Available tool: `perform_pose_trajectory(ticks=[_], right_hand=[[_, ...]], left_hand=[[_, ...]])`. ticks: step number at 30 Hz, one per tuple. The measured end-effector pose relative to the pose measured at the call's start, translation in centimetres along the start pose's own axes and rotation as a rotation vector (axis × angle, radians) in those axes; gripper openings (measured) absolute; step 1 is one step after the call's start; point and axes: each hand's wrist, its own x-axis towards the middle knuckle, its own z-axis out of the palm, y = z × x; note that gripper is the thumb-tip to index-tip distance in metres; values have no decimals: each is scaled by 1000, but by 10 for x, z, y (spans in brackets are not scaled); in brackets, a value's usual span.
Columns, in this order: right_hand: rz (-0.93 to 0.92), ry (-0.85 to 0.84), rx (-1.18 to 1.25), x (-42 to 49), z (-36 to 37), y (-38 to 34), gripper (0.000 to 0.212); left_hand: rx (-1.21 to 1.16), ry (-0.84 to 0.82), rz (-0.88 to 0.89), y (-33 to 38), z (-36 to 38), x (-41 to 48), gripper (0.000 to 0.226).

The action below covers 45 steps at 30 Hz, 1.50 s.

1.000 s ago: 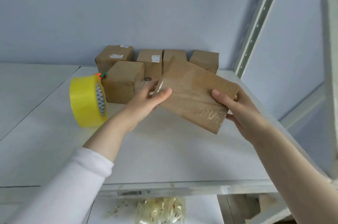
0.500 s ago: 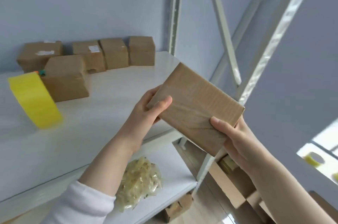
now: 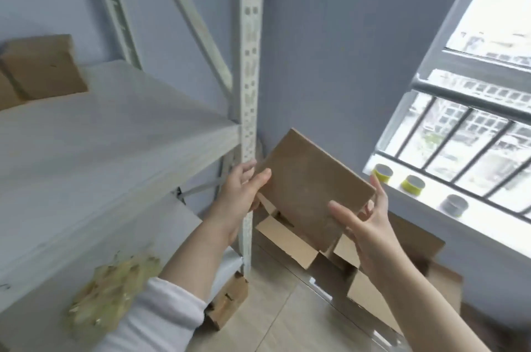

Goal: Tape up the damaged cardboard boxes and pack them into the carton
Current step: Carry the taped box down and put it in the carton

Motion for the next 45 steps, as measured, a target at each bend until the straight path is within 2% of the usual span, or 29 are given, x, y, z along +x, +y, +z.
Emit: perform_pose_trajectory(ticks=[2,5,8,11,12,14,16,17,19,20,22,24,26,28,30,32,36,39,43,45], right_hand=[[-147,83,-148,4,-30,14,109],[-427,225,-565,8,-72,31,113],[-753,329,-891,15,-111,53,108],[-839,385,-997,16,-138,65,98],[-834,366,-1000,18,-148,67,94],[-757,281,-974,20,-172,70,96],[-549,221,-840,25,-195,69,103],[-405,248,-739,30,-206,66,101],[-54,344,-448,45,-222,62,87],[130,318,-251,54,-230,62,82],[399,106,186,74,-245,69,72],[455,-6,395,94,-254,77,61],[447,72,429,116,-259,85,66],[413,227,343,133,-265,92,69],[376,362,177,147,-276,96,74],[354,420,6,157,-288,99,77],[387,444,-74,167,-316,113,75],[455,503,34,175,-344,132,71],[659,714,360,182,-389,169,64],[737,755,455,186,-413,193,58]], left_hand=[[35,-13,-90,-14,41,10,62],[-87,-177,-255,-30,103,20,90],[-207,-294,-424,-45,156,33,90],[-298,-341,-530,-66,198,43,89],[-327,-340,-528,-75,209,47,80],[-382,-351,-482,-92,224,59,50],[-413,-372,-450,-106,232,76,31],[-433,-385,-452,-112,234,86,32],[-467,-442,-473,-123,238,108,49],[-483,-490,-482,-127,242,118,58],[-500,-564,-482,-133,252,141,63],[-459,-568,-505,-136,267,163,67],[-367,-522,-565,-138,285,190,75],[-264,-489,-541,-148,300,215,69],[-141,-576,-501,-156,314,232,66],[-70,-684,-513,-164,330,242,71],[-34,-660,-579,-191,363,260,77],[-3,-681,-620,-215,390,268,74],[111,-690,-725,-243,426,270,84],[175,-663,-782,-265,446,266,76]])
